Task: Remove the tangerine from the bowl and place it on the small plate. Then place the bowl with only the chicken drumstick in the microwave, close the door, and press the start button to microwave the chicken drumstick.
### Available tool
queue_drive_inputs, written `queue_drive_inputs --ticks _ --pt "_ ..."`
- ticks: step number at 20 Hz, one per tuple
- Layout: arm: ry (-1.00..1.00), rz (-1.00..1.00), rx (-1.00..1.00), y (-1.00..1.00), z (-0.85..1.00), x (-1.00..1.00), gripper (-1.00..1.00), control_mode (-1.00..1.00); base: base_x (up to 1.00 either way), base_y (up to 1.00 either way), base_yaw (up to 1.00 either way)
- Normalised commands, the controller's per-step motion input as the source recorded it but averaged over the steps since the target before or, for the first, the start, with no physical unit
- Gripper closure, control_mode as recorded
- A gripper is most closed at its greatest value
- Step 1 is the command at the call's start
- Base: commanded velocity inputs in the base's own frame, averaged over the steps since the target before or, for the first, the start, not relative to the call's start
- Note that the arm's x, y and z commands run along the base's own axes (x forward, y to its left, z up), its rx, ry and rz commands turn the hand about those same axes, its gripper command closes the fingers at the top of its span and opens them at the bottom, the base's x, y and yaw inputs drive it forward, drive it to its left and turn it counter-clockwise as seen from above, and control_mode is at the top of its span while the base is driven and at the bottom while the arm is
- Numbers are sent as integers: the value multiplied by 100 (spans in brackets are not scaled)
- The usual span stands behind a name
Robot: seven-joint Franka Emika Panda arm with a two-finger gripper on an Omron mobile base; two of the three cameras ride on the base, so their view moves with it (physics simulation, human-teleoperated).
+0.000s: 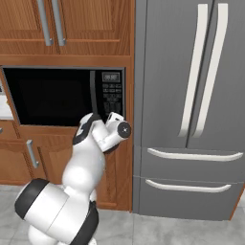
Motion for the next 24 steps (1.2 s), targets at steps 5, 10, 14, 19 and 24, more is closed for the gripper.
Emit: queue_drive_inputs --ticks 5,10,14,19,24 --pt "0 0 0 0 -12 16 -100 -100 0 0 0" --pt "0 0 0 0 -14 16 -100 -100 0 0 0" --pt "0 0 0 0 -12 16 -100 -100 0 0 0" --pt "0 0 0 0 -8 16 -100 -100 0 0 0" --pt "0 0 0 0 -10 16 -100 -100 0 0 0"
